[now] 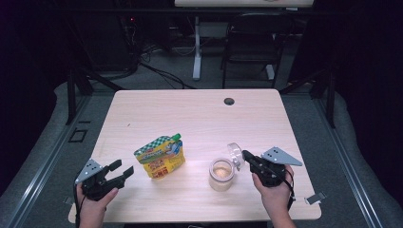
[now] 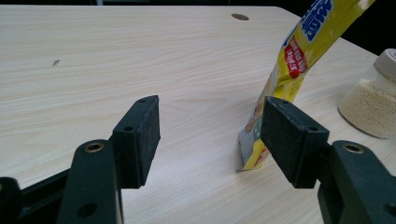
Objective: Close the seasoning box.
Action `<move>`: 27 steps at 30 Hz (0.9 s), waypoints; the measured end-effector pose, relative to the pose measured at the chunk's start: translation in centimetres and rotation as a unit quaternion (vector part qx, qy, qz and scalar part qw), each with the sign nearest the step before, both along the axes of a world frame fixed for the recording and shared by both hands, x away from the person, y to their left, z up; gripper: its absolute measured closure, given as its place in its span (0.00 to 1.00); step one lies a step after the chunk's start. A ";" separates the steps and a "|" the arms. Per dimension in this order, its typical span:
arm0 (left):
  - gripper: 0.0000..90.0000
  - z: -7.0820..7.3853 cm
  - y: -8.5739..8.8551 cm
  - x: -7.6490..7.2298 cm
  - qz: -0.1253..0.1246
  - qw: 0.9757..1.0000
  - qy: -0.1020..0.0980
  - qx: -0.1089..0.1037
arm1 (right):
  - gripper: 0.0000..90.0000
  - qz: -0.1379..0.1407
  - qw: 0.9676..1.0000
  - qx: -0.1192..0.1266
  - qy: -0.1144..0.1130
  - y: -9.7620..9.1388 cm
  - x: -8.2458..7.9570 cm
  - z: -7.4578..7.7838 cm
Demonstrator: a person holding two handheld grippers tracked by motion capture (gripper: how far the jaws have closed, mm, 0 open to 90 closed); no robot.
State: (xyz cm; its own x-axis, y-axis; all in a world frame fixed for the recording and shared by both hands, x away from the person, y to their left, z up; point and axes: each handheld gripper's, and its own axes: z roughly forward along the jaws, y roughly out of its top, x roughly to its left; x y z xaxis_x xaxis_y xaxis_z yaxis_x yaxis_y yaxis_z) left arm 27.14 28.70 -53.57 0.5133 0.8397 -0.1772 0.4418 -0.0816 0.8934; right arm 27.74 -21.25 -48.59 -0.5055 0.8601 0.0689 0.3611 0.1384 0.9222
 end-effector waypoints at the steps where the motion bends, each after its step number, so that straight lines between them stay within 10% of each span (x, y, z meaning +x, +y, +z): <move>1: 0.43 0.0 0.0 0.0 0.000 1.000 0.000 0.000 | 1.00 -0.001 1.000 -0.002 0.000 0.1 0.0 0.0; 27: 0.42 -0.1 0.1 0.1 0.001 1.000 0.002 0.000 | 0.96 0.001 1.000 -0.007 -0.003 -1.2 -1.1 0.3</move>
State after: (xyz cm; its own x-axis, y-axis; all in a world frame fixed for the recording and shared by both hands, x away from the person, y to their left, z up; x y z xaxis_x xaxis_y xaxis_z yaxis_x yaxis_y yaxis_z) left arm 27.28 28.78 -53.68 0.5104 0.8413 -0.1782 0.4452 -0.0812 0.8917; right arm 26.62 -22.44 -48.24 -0.5077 0.8599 0.0534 0.3553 0.1525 0.9222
